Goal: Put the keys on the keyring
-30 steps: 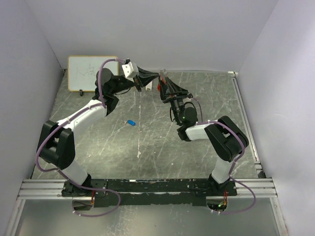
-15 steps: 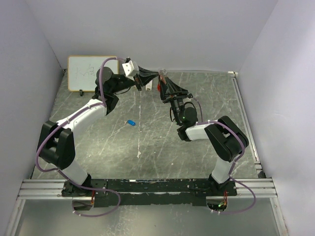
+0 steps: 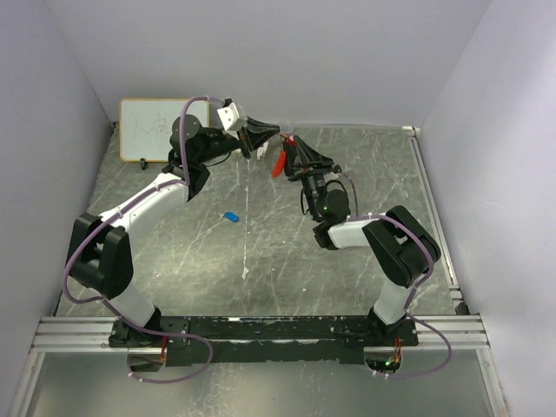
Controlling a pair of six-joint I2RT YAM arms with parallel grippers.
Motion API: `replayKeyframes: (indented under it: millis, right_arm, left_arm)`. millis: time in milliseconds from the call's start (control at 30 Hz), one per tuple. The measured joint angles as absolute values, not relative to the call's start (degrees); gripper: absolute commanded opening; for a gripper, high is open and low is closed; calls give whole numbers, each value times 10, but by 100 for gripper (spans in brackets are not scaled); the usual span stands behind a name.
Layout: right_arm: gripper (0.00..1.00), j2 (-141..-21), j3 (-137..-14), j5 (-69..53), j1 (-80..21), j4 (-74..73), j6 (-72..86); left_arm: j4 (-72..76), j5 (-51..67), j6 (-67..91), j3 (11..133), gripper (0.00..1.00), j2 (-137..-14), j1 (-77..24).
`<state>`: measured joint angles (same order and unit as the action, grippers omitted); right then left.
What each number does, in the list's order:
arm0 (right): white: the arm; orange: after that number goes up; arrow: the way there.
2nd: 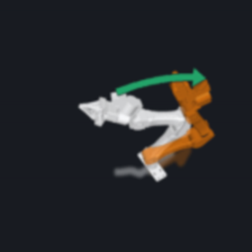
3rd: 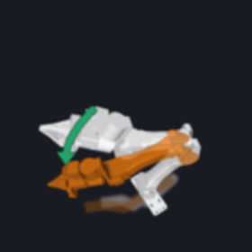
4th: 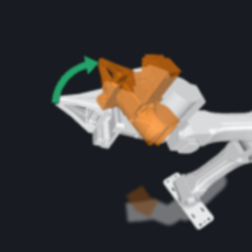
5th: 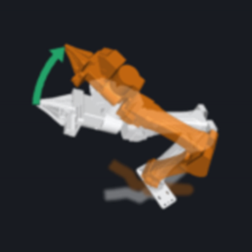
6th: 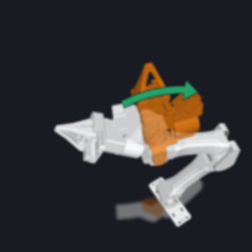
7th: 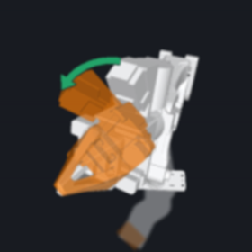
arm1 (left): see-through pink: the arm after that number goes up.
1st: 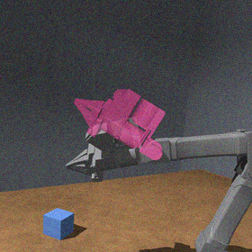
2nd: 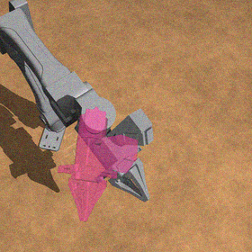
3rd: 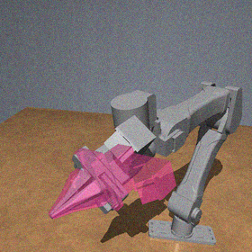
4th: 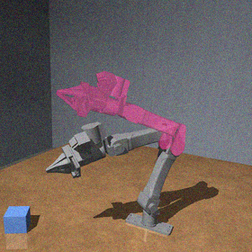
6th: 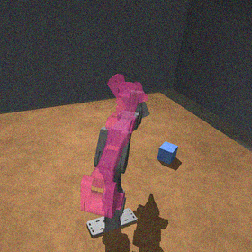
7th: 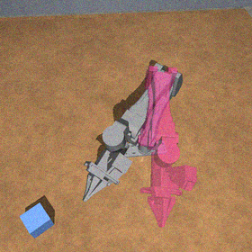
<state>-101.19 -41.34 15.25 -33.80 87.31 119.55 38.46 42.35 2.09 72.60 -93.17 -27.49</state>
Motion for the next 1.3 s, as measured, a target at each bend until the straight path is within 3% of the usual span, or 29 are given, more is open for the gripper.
replayKeyframes:
  millis: [1300]
  right_arm:
    - [42,-1033,-423,155,-338,874,1196]
  left_arm:
    - [387,471,23,745,7,-947,-280]
